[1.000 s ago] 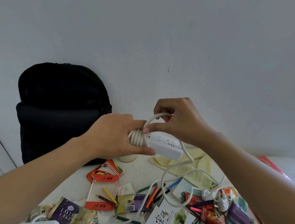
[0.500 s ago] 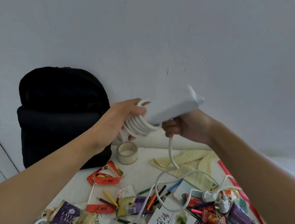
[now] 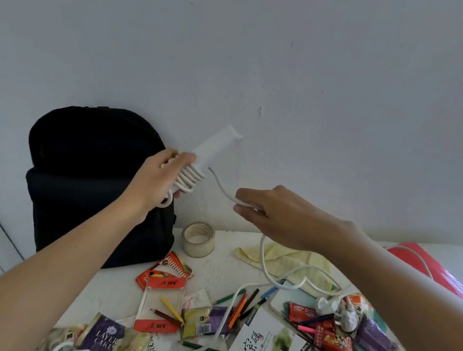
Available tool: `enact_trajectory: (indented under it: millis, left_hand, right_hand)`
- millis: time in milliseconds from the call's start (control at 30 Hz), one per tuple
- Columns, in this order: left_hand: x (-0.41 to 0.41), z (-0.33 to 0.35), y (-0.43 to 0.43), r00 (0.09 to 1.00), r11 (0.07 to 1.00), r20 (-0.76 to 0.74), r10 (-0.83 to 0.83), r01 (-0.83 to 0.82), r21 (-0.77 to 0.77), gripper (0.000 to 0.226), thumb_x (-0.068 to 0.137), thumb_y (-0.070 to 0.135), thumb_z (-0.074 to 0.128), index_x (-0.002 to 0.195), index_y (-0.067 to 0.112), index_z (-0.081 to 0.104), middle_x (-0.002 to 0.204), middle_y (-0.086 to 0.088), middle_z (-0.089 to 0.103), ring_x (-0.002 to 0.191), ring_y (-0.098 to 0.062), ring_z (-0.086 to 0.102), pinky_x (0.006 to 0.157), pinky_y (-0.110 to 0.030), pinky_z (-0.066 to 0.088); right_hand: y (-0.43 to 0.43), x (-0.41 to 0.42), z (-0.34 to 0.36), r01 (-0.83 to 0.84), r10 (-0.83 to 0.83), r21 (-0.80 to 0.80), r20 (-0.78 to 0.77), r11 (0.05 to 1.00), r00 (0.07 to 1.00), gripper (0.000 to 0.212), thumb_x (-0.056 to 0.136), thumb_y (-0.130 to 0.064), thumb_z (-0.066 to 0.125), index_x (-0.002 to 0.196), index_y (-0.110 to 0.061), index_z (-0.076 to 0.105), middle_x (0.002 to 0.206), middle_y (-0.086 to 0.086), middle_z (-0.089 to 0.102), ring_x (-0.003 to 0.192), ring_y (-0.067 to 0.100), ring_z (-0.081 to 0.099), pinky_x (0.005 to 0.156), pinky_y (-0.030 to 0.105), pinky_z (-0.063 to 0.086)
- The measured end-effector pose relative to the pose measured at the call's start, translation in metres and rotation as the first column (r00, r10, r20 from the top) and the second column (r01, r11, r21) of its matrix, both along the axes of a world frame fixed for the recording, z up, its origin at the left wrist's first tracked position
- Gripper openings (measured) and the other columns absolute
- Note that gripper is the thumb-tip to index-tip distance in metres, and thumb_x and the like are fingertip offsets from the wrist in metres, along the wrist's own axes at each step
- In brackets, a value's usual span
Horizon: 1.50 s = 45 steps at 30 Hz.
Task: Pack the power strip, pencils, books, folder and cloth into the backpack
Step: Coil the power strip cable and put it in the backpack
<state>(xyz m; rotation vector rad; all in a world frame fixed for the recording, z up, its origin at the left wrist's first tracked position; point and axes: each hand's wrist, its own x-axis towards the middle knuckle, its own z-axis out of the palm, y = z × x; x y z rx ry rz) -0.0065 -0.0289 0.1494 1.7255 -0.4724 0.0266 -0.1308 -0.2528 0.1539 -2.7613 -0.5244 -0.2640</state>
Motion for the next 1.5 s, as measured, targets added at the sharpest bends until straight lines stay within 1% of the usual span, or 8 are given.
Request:
enact_trajectory:
  millis: [167, 300, 500, 767, 933, 1233, 1333, 1500]
  left_hand:
    - [-0.014, -0.017, 0.0, 0.982, 0.889, 0.111, -0.156, 0.091, 0.45, 0.019, 0.09, 0.045, 0.071, 0.102, 0.03, 0.066, 0.086, 0.007, 0.069, 0.071, -0.004, 0.063, 0.06, -0.02, 0.049]
    - [-0.028, -0.017, 0.003, 0.942, 0.862, 0.194, -0.274, 0.151, 0.484, 0.058, 0.085, 0.058, 0.07, 0.134, 0.046, 0.041, 0.093, -0.003, 0.068, 0.078, -0.021, 0.069, 0.069, -0.031, 0.06]
    - [-0.042, 0.001, 0.002, 0.853, 0.809, 0.27, -0.446, 0.256, 0.529, 0.041, 0.083, 0.061, 0.066, 0.112, 0.033, 0.058, 0.097, 0.006, 0.067, 0.082, -0.018, 0.068, 0.067, -0.035, 0.059]
    - [-0.049, 0.007, -0.008, 0.876, 0.884, 0.291, -0.384, 0.258, 0.391, 0.048, 0.074, 0.058, 0.081, 0.104, 0.025, 0.063, 0.094, 0.001, 0.07, 0.081, -0.019, 0.069, 0.066, -0.035, 0.059]
    - [-0.046, 0.003, -0.015, 0.909, 0.923, 0.237, -0.342, 0.277, 0.267, 0.048, 0.075, 0.054, 0.077, 0.104, 0.017, 0.067, 0.095, -0.004, 0.072, 0.084, -0.018, 0.07, 0.068, -0.027, 0.057]
    - [-0.049, 0.003, -0.024, 0.916, 0.894, -0.062, -0.395, 0.368, -0.256, 0.046, 0.078, 0.045, 0.069, 0.092, 0.002, 0.057, 0.081, -0.01, 0.054, 0.065, -0.022, 0.059, 0.051, -0.03, 0.049]
    - [-0.049, 0.005, -0.03, 0.907, 0.839, -0.127, -0.401, 0.307, -0.449, 0.076, 0.076, 0.047, 0.078, 0.114, -0.014, 0.052, 0.1, -0.024, 0.047, 0.071, -0.031, 0.053, 0.05, -0.032, 0.045]
    - [-0.05, 0.005, -0.038, 0.881, 0.828, -0.244, -0.406, 0.242, -0.507, 0.047, 0.091, 0.048, 0.063, 0.116, 0.009, 0.056, 0.099, -0.024, 0.056, 0.082, -0.033, 0.055, 0.054, -0.031, 0.045]
  right_hand:
    - [0.007, 0.016, 0.02, 0.02, 0.011, -0.097, 0.307, 0.995, 0.952, 0.031, 0.098, -0.051, 0.049, 0.094, -0.024, 0.063, 0.065, -0.008, 0.052, 0.059, 0.013, 0.046, 0.056, 0.034, 0.04]
    - [0.0, 0.025, 0.025, -0.057, 0.007, 0.104, 0.429, 0.993, 0.903, 0.042, 0.08, -0.062, 0.065, 0.077, -0.02, 0.064, 0.057, -0.008, 0.047, 0.054, 0.012, 0.043, 0.053, 0.032, 0.038]
    - [0.002, 0.03, 0.029, -0.099, -0.001, 0.365, 0.266, 0.926, 0.964, 0.043, 0.069, -0.049, 0.085, 0.067, -0.012, 0.063, 0.054, -0.007, 0.051, 0.051, 0.008, 0.041, 0.051, 0.018, 0.031]
    - [-0.002, 0.037, 0.03, 0.053, 0.094, 0.696, -0.172, 0.716, 0.981, 0.057, 0.065, -0.04, 0.088, 0.081, 0.009, 0.063, 0.071, 0.016, 0.049, 0.06, 0.024, 0.04, 0.054, 0.03, 0.032]
    - [-0.016, 0.042, 0.033, 0.188, 0.251, 0.767, -0.415, 0.613, 0.875, 0.024, 0.091, -0.021, 0.071, 0.076, -0.005, 0.063, 0.067, 0.002, 0.055, 0.057, 0.012, 0.048, 0.051, 0.022, 0.041]
    - [-0.018, 0.04, 0.01, 0.244, 0.461, 0.97, -0.215, -0.003, 0.861, 0.018, 0.093, -0.001, 0.043, 0.084, -0.007, 0.057, 0.075, 0.006, 0.051, 0.056, 0.012, 0.039, 0.051, 0.021, 0.033]
    - [-0.005, 0.032, 0.003, 0.162, 0.406, 0.977, -0.204, 0.136, 0.891, 0.023, 0.102, -0.008, 0.045, 0.086, -0.004, 0.062, 0.077, 0.01, 0.059, 0.056, 0.012, 0.04, 0.052, 0.02, 0.037]
    - [-0.005, 0.025, 0.004, 0.112, 0.268, 0.95, -0.194, 0.292, 0.944, 0.018, 0.102, -0.014, 0.053, 0.1, -0.001, 0.066, 0.077, 0.009, 0.064, 0.058, 0.013, 0.051, 0.059, 0.022, 0.047]
